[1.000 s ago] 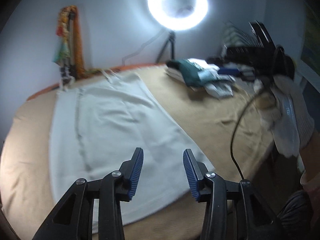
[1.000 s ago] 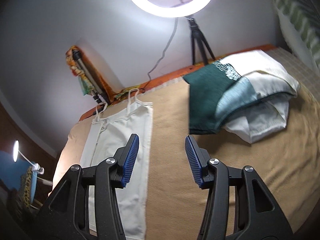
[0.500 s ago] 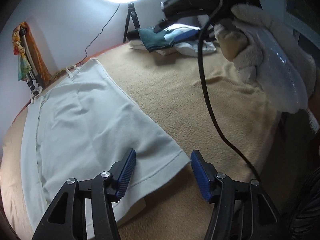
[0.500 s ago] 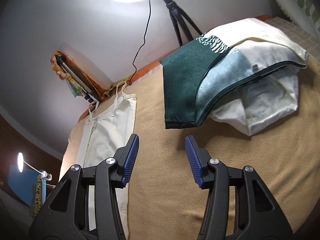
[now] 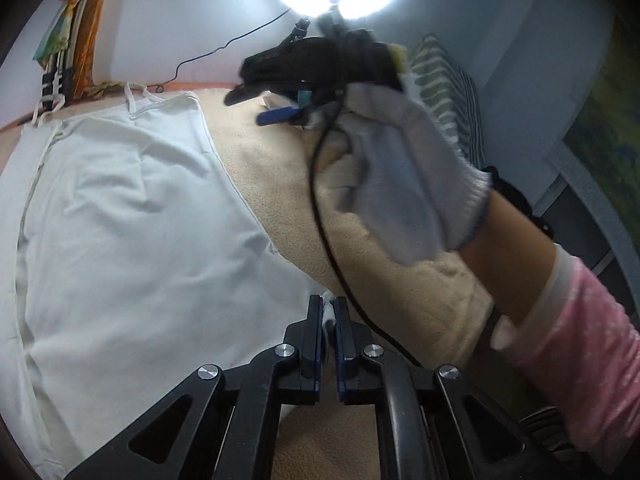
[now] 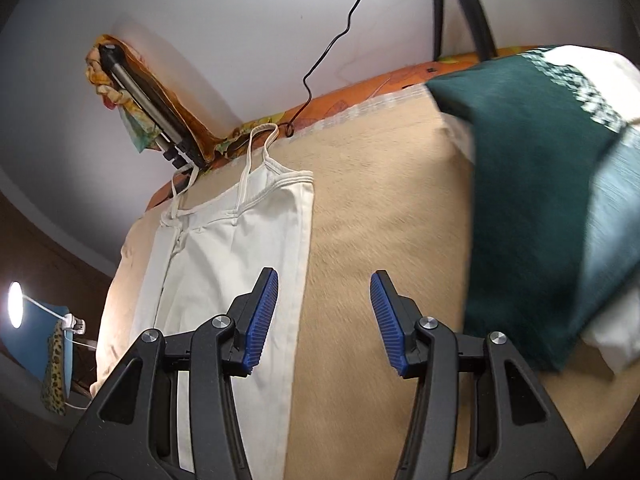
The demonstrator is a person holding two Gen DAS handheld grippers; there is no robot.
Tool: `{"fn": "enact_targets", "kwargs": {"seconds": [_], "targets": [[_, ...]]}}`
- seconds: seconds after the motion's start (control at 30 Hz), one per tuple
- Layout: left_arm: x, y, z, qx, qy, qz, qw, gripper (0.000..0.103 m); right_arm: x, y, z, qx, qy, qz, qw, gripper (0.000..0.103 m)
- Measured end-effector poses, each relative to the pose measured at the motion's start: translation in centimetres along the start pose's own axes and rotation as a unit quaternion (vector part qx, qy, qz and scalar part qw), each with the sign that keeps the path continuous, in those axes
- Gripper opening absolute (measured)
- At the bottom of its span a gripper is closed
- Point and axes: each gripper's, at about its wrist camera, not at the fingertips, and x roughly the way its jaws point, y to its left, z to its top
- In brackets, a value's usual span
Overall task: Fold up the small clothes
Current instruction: 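Move both grippers to the camisole's opposite side edge and grasp it, then fold that side edge over toward the middle with both grippers, then release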
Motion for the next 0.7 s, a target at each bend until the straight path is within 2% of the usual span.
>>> {"fn": "enact_targets", "kwargs": {"seconds": [0.2, 0.33, 0.4, 0.43, 0.47, 0.5, 0.63, 0.7], "targets": [[-0.2, -0.3, 0.1, -0.003, -0.004, -0.013, 0.9999, 0.002, 5.6, 1.0, 2.7, 0.007, 0.022, -0.009, 1.000, 0.051], [-0.4, 0.2, -0.1, -0.017, -0.005, -0.025, 0.9995, 0.002, 7.2, 1.0, 3.7, 0.009, 0.012, -0.003, 1.000, 0.051], [-0.6, 0.3, -0.2, -0.022, -0.009, -0.028, 0.9993, 0.002, 7.6, 0.9, 4.1, 0.016, 0.012, 0.010, 1.000, 0.043], [-0.8, 0.3, -0.3, -0.023, -0.010, -0.030, 0.9992, 0.002, 7.7, 0.9, 4.4, 0.016, 0.015, 0.018, 1.000, 0.021], [-0.8, 0.3, -0.3, -0.024, -0.012, -0.032, 0.9991, 0.002, 8.0, 1.1, 4.5, 0.016, 0.022, 0.028, 0.999, 0.006], [-0.9, 0.2, -0.3, -0.023, -0.014, -0.034, 0.9991, 0.002, 8.1, 1.4, 4.6, 0.014, 0.026, 0.029, 0.999, 0.006], [-1.1, 0.2, -0.3, -0.023, -0.022, -0.036, 0.9989, 0.002, 6.9, 4.1, 5.6, -0.051, 0.022, -0.019, 0.998, 0.004], [-1.1, 0.6, -0.4, -0.033, -0.025, -0.040, 0.9984, 0.002, 6.4, 4.2, 6.3, -0.045, 0.016, -0.037, 0.998, 0.004]]}}
